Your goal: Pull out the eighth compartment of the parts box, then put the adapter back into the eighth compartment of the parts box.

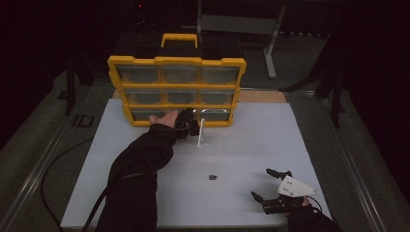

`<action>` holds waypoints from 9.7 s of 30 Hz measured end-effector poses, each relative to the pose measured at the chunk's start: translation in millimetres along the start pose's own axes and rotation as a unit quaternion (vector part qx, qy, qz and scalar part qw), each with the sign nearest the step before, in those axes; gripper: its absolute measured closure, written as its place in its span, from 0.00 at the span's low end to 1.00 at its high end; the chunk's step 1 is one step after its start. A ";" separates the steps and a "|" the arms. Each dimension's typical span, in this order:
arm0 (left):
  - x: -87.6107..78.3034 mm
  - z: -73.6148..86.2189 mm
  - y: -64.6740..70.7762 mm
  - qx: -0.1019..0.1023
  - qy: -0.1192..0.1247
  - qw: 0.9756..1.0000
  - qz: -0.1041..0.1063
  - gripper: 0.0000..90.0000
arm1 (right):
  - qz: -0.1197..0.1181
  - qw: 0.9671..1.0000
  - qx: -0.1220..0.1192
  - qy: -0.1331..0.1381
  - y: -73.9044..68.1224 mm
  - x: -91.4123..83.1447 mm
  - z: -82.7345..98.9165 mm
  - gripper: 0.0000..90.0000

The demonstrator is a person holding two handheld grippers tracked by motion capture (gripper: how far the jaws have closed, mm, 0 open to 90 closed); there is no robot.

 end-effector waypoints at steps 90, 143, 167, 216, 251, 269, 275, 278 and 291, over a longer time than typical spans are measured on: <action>-27.9 -5.6 0.4 0.042 -0.042 0.996 0.065 0.83 | 0.003 1.000 0.003 0.000 2.0 -1.3 0.6 0.09; -61.7 -9.1 14.3 0.044 -0.035 0.996 0.074 0.83 | 0.007 1.000 0.004 0.000 2.9 -1.5 0.5 0.09; -74.1 -16.0 22.7 0.035 -0.034 0.996 0.076 0.83 | 0.008 1.000 0.003 0.000 2.5 -1.4 0.0 0.09; -82.9 -12.8 4.5 -0.127 -0.022 0.983 0.131 0.20 | 0.007 1.000 0.003 0.000 2.5 -1.6 0.1 0.09; -113.0 -18.6 -17.0 -0.396 0.069 0.858 0.320 0.00 | 0.009 1.000 0.004 -0.003 2.8 -1.3 0.4 0.09; -119.8 -23.2 -19.4 -0.418 0.096 0.835 0.345 0.00 | 0.008 1.000 0.002 -0.007 3.0 -0.7 1.4 0.09; -126.0 -29.5 -19.4 -0.415 0.108 0.832 0.352 0.00 | 0.010 1.000 0.002 -0.006 2.9 -0.8 1.2 0.09; -127.9 -31.7 -18.0 -0.414 0.110 0.830 0.356 0.00 | 0.009 1.000 0.002 -0.006 2.8 -0.9 0.9 0.09; -134.2 -41.8 -3.9 -0.402 0.113 0.828 0.374 0.00 | 0.008 1.000 0.002 -0.005 2.8 -0.9 1.2 0.09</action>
Point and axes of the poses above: each handheld gripper's, and its own axes: x roughly forward along the jaws, z roughly out of its underside, y roughly to its right, the point moved 9 cm from there along x, roughly forward along the jaws, and after that the axes turned 15 degrees about -x, right-handed, at the moved point
